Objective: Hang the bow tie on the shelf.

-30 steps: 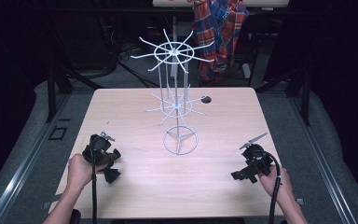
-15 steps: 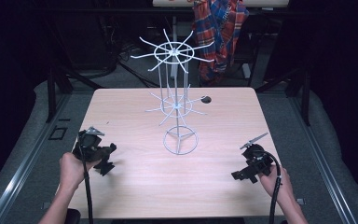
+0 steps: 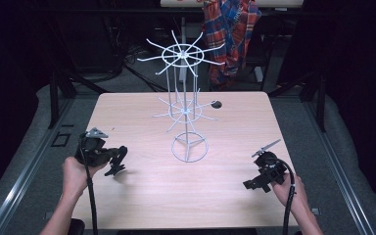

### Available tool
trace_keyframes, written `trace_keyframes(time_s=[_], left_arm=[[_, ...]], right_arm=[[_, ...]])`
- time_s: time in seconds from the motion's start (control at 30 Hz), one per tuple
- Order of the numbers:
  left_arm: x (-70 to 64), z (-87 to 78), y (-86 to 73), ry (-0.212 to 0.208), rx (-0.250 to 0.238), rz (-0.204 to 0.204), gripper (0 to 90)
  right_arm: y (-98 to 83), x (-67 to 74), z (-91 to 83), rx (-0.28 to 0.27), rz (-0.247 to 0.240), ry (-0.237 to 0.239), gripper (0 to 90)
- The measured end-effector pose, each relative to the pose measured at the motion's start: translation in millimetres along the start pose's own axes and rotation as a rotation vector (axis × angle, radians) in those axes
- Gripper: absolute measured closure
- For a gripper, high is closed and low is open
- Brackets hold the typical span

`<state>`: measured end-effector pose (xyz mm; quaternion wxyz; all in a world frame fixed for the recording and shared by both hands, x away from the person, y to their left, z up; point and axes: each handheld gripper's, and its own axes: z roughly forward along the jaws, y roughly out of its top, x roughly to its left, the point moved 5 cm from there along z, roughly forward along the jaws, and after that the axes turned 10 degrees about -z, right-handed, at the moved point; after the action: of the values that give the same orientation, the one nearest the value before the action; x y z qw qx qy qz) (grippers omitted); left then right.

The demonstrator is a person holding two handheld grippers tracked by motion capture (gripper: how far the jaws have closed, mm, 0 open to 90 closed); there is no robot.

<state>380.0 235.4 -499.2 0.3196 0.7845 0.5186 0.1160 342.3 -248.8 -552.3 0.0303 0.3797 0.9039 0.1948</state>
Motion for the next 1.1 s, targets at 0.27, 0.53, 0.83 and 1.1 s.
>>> trace_keyframes(time_s=[0.27, 0.53, 0.83, 1.1], left_arm=[[-1.5, -3.2, 5.1, -0.006, -0.023, -0.007, 89.3], [-3.1, -5.3, 9.8, -0.018, -0.036, -0.012, 89.3], [-7.9, -9.5, 16.3, -0.029, -0.055, -0.013, 89.4], [-12.3, -10.7, 22.4, -0.035, -0.066, -0.008, 89.4]], right_arm=[[-0.8, -0.1, 0.6, 0.013, -0.002, 0.000, 15.1], [-1.3, -0.7, 0.6, 0.016, 0.000, -0.004, 15.1], [-1.9, -0.5, 1.1, 0.024, -0.006, -0.004, 15.1], [-2.4, -0.5, 1.0, 0.033, -0.009, -0.003, 15.1]])
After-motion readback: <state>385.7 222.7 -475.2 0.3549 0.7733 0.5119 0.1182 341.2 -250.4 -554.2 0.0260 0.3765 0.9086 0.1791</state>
